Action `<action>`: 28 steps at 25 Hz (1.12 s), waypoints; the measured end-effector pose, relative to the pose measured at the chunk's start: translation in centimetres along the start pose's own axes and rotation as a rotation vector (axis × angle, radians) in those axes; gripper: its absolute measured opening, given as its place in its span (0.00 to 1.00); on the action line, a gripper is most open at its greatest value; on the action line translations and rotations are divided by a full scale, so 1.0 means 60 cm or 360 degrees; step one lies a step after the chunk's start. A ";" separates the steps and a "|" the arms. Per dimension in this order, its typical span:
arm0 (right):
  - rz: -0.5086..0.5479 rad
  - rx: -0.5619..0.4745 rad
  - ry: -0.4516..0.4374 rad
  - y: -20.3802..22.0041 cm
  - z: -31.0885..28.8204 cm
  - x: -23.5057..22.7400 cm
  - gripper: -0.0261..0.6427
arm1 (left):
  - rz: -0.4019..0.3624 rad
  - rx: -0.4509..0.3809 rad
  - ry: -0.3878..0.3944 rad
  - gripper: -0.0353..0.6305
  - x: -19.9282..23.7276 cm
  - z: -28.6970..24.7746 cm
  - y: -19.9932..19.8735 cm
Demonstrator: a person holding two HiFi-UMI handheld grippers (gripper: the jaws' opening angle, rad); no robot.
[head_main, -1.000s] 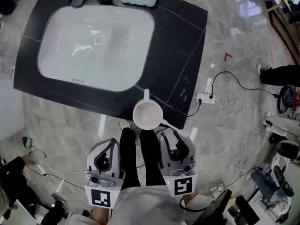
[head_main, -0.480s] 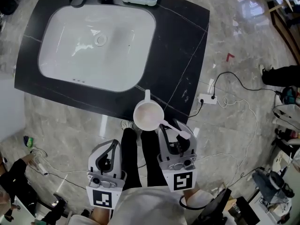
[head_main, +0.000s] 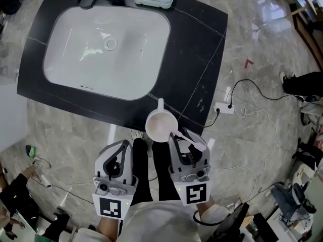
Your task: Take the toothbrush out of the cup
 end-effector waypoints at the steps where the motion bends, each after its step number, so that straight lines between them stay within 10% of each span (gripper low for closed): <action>1: -0.0001 0.0000 -0.0003 0.000 -0.001 0.000 0.21 | -0.0007 -0.0009 0.0000 0.05 0.002 -0.004 -0.003; 28: -0.0008 -0.0022 -0.0101 -0.079 0.013 0.024 0.11 | 0.0025 -0.0024 -0.0051 0.05 0.004 0.004 -0.057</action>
Point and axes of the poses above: the fingertips, and each gripper's own axes: z backward along the fingers, x to its left, y out of its underside, the point moved 7 cm from there along z, backward along the fingers, and after that the axes turned 9 degrees about x, right-handed, at the moved point
